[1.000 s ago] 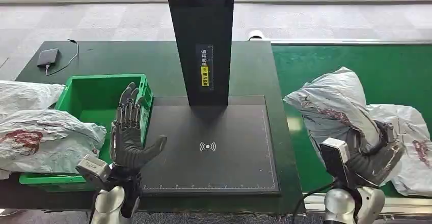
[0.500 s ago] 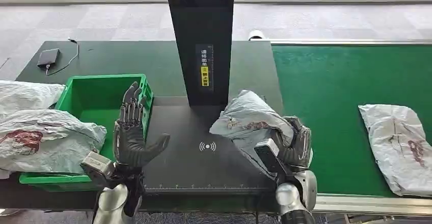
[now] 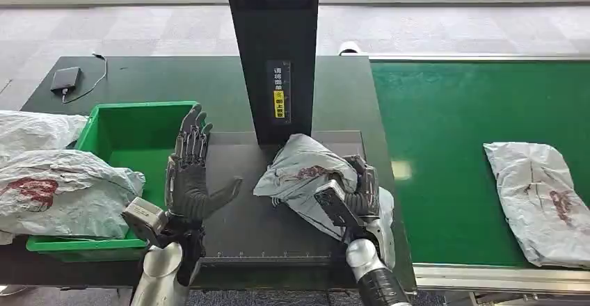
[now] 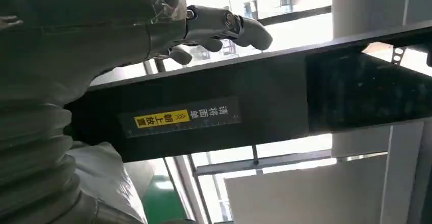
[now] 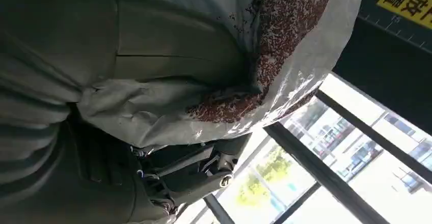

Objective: Moved the parcel from conveyor to table for the left to box.

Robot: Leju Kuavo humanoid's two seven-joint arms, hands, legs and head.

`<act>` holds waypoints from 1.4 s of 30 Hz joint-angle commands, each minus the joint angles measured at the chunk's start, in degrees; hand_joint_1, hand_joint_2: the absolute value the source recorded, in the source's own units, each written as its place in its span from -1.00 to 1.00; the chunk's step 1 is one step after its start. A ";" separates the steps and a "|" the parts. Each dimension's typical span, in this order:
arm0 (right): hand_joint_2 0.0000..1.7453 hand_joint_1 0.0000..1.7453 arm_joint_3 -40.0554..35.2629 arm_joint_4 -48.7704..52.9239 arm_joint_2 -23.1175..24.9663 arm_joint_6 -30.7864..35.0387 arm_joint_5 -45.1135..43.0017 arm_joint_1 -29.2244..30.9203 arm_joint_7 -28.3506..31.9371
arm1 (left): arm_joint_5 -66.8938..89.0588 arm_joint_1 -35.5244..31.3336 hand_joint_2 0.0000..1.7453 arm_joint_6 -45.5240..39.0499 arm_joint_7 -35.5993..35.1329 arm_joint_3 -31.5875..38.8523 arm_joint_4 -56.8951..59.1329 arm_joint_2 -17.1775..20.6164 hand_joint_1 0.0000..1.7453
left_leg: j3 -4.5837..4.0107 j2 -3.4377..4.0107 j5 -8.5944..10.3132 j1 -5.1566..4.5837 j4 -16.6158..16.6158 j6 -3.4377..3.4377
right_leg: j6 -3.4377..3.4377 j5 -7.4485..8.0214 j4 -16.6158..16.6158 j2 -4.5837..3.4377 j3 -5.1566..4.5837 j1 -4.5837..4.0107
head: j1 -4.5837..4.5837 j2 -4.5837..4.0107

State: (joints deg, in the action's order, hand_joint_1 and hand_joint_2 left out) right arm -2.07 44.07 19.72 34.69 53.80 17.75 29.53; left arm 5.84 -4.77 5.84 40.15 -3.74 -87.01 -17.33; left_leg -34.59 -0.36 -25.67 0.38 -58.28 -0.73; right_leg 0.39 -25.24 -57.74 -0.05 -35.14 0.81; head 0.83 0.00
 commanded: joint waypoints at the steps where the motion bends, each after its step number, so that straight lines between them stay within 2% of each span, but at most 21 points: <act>1: 1.00 1.00 -2.49 -10.61 0.18 -11.39 -8.90 6.20 5.10 | 0.27 -3.63 1.00 -0.23 -0.15 -0.82 4.80 0.73 -1.00 | 0.25 0.07 -0.05 0.02 0.10 0.02 | -0.03 -0.03 0.12 -0.03 0.25 -0.04 | 0.00 0.00; 3: 1.00 1.00 -2.77 -10.59 0.27 -14.66 -11.75 6.11 6.73 | 0.28 -4.12 1.00 -0.21 -0.15 -0.93 5.40 0.77 -1.00 | 0.25 0.07 -0.04 0.01 0.11 0.02 | -0.04 -0.03 0.11 -0.04 0.23 -0.02 | 0.00 0.00; 7: 1.00 1.00 -3.56 -11.34 0.12 -11.37 -11.23 6.49 4.92 | 0.31 -3.89 1.00 -1.08 -0.15 -1.62 5.61 0.65 -1.00 | 0.27 0.05 -0.02 0.02 0.12 0.01 | -0.05 -0.02 0.11 -0.02 0.26 -0.04 | 0.00 0.00; 23: 1.00 1.00 -3.56 -11.34 0.12 -11.37 -11.23 6.49 4.92 | 0.31 -3.89 1.00 -1.08 -0.15 -1.62 5.61 0.65 -1.00 | 0.12 0.00 -0.02 0.00 0.05 0.01 | -0.02 -0.03 0.05 0.02 0.13 -0.01 | 0.00 0.00; 24: 1.00 -1.00 -3.56 -11.34 0.12 -11.37 -11.23 6.49 4.92 | 0.31 -3.89 1.00 -1.08 -0.15 -1.62 5.61 0.65 -1.00 | 0.09 0.00 -0.01 0.00 0.03 0.01 | -0.02 -0.02 0.03 0.01 0.08 0.00 | 0.00 0.00; 25: -1.00 -1.00 -3.08 -11.46 0.28 -8.46 -11.48 6.65 3.69 | 0.22 -3.32 1.00 -1.61 -0.15 -1.70 5.15 0.51 -1.00 | 0.19 0.02 -0.02 -0.02 0.08 0.02 | -0.03 -0.03 0.06 0.01 0.17 0.01 | 0.00 -0.02; 30: -1.00 -1.00 -2.84 -9.80 -0.09 -5.00 -15.05 5.82 4.45 | 0.63 -2.58 1.00 -2.46 -0.15 -2.24 4.49 0.29 -1.00 | 0.17 0.00 -0.03 0.02 0.06 0.03 | -0.02 -0.02 0.10 0.03 0.20 -0.03 | 0.00 -0.02; 32: -1.00 -1.00 -2.17 -6.36 -0.08 -1.10 -17.52 4.21 7.30 | 2.02 -2.69 1.00 -3.02 -0.15 -3.39 4.62 0.51 -1.00 | 0.08 -0.02 -0.01 0.00 0.04 0.03 | -0.01 -0.02 0.06 0.03 0.10 0.00 | 0.00 0.00; 33: -1.00 -1.00 -2.25 -2.98 -0.19 -1.16 -18.68 2.68 7.70 | 2.30 -2.40 1.00 -3.92 -0.15 -4.00 4.41 0.46 -1.00 | 0.19 -0.03 -0.02 0.00 0.10 0.03 | -0.02 -0.03 0.11 0.06 0.21 -0.01 | 0.00 0.00; 36: -1.00 -1.00 -3.93 2.98 -0.98 0.91 -16.63 -0.30 4.78 | 1.94 -1.14 1.00 -4.78 -0.15 -4.68 3.13 0.86 -1.00 | 0.18 -0.13 -0.04 0.02 0.09 0.03 | -0.02 -0.07 0.13 0.15 0.24 -0.03 | 0.00 0.00; 38: -1.00 -1.00 -5.05 3.28 -1.46 1.87 -14.19 -0.51 1.66 | 2.00 -0.95 1.00 -4.83 -0.15 -4.50 2.66 0.85 -1.00 | 0.25 -0.08 -0.05 0.00 0.12 0.03 | -0.02 -0.08 0.14 0.10 0.28 -0.01 | 0.00 0.00; 42: -1.00 -1.00 -5.28 1.95 -1.30 1.65 -13.83 0.81 0.67 | 2.27 -1.50 1.00 -4.77 -0.15 -3.20 3.02 0.19 -1.00 | 0.19 -0.04 -0.04 0.03 0.09 0.01 | -0.03 -0.04 0.13 0.05 0.22 -0.03 | 0.00 0.00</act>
State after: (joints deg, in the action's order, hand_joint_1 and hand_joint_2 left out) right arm -3.65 43.10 20.30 36.15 38.93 19.25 32.21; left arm 7.87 -6.16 1.29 40.17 -6.49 -85.24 -17.40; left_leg -34.60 -0.35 -25.68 0.37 -58.29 -0.72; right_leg 0.39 -25.24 -57.74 -0.07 -35.15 0.82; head 0.83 0.00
